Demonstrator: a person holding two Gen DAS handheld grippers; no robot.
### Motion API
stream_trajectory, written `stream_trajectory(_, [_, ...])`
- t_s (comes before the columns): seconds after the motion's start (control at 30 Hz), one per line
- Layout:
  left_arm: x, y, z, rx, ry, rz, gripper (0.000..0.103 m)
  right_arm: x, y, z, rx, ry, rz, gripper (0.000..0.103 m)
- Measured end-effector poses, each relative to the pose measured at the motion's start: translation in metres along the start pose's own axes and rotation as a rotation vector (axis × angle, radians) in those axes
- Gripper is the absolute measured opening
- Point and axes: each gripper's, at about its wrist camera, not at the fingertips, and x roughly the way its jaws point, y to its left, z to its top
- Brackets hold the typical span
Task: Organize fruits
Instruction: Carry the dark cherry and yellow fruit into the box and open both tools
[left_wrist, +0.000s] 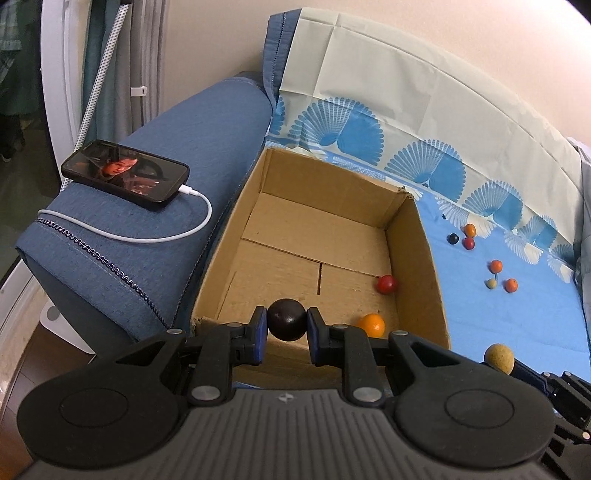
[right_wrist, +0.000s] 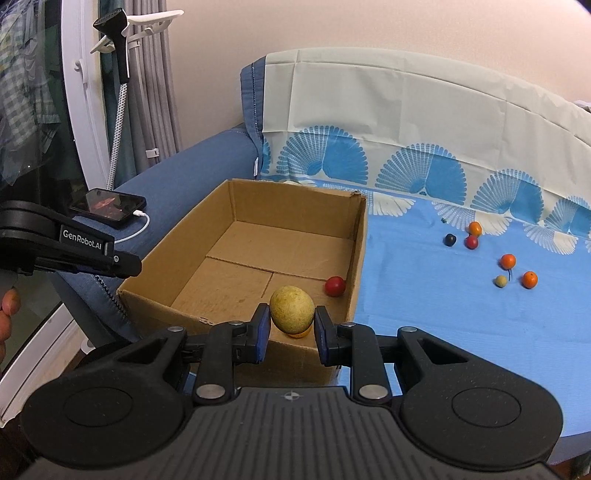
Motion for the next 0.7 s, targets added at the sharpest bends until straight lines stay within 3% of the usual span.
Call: stream_trajectory(0.7, [0.009,-0.004,0.005,0.002,0.006,-0.006,0.025,0.011,-0.004,0.001,0.015,0.015,-0.001,0.027])
